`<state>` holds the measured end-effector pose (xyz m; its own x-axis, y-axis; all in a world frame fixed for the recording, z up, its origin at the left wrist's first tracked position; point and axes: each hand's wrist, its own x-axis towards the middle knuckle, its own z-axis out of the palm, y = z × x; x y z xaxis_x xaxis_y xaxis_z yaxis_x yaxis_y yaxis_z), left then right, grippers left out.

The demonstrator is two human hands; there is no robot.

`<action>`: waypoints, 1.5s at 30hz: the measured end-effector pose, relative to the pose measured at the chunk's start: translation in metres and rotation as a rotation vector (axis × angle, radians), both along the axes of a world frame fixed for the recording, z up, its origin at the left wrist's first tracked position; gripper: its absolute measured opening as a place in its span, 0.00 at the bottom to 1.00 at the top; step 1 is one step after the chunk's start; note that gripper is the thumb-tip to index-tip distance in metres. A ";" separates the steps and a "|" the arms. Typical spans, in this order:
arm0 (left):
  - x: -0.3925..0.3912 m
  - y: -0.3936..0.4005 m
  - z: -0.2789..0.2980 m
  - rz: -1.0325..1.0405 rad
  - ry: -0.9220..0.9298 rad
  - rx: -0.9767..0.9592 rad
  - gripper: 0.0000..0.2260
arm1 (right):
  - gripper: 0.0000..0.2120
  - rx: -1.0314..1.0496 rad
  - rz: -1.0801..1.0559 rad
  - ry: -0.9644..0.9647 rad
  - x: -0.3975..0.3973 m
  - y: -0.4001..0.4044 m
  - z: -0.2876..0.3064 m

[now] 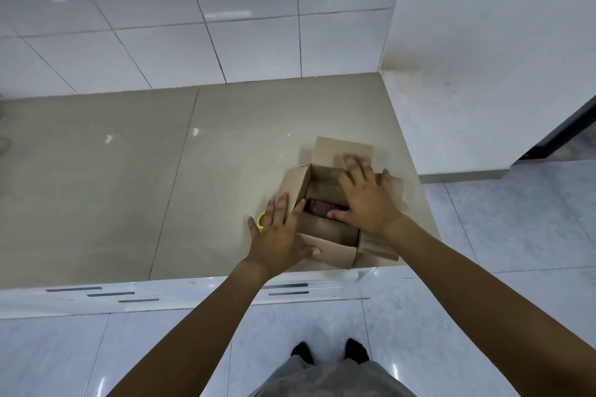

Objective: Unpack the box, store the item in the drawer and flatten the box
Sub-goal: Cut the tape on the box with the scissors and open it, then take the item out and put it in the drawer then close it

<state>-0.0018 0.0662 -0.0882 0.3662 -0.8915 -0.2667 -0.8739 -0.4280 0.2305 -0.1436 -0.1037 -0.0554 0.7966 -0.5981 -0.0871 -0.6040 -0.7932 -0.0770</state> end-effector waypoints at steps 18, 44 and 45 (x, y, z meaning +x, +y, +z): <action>-0.010 -0.046 -0.012 0.168 0.036 0.039 0.50 | 0.18 0.136 -0.375 -0.681 -0.007 0.054 0.005; -0.053 0.127 -0.065 1.368 2.212 -0.541 0.21 | 0.21 0.005 -0.191 -0.507 -0.032 0.131 -0.100; -0.057 0.126 -0.075 1.413 2.210 -0.525 0.23 | 0.21 0.011 -0.192 -0.531 -0.032 0.130 -0.103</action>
<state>-0.0592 0.1924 -0.1627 0.1378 -0.6250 -0.7684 0.9903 0.1004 0.0960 -0.1760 0.0268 -0.1580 0.6100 -0.7379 0.2888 -0.6136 -0.6705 -0.4171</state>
